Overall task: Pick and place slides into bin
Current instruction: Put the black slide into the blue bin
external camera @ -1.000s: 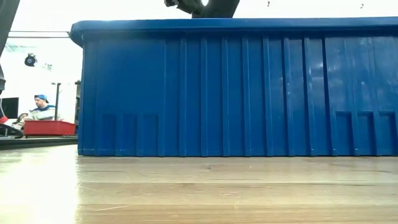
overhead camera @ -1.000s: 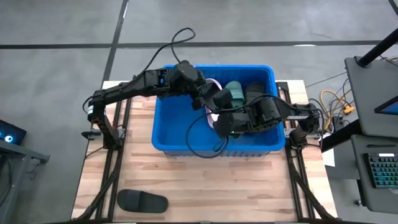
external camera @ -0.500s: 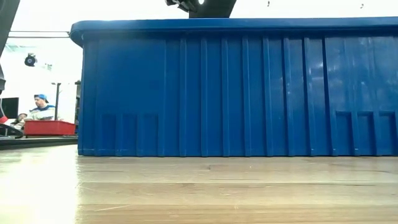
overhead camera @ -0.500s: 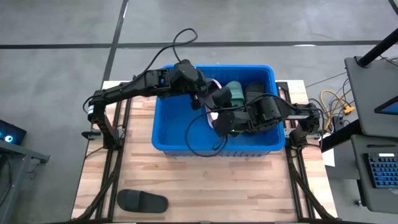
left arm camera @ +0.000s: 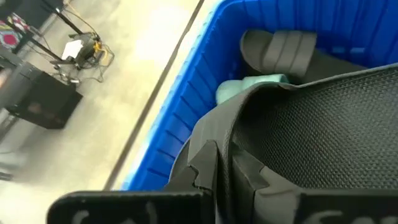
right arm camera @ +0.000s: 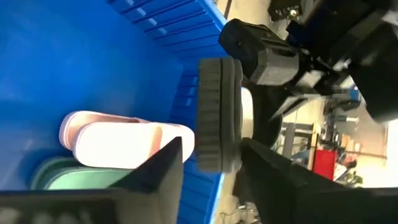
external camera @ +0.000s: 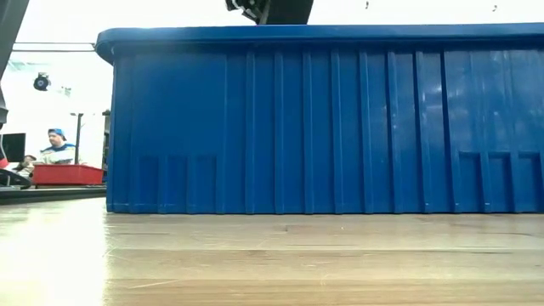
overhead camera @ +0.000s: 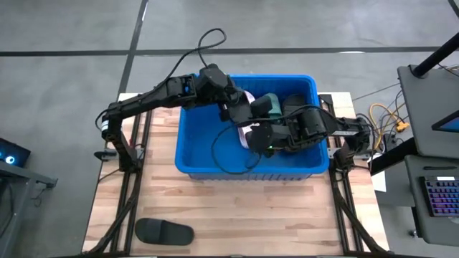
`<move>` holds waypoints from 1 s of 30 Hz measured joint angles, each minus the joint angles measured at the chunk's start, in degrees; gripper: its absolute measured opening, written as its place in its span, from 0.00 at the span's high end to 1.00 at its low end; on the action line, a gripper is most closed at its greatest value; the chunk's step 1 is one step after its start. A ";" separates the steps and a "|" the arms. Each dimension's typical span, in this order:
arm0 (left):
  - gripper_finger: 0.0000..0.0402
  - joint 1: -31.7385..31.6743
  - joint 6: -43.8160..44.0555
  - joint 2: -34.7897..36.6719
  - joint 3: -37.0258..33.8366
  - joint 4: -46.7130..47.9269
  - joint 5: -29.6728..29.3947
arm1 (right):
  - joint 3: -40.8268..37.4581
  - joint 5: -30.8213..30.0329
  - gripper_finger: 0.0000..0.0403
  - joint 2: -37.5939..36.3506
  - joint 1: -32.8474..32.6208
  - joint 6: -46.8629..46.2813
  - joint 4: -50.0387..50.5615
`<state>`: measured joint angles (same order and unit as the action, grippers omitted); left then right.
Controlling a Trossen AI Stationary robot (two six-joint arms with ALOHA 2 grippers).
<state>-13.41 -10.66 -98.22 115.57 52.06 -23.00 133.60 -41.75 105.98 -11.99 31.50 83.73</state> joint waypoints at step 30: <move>1.00 -2.95 -22.90 1.55 -21.92 -14.07 -1.87 | -0.08 2.11 0.52 -23.63 0.02 -36.89 5.91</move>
<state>-16.36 -33.56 -96.67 93.65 37.99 -24.87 133.52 -39.64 82.35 -11.97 -5.40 89.64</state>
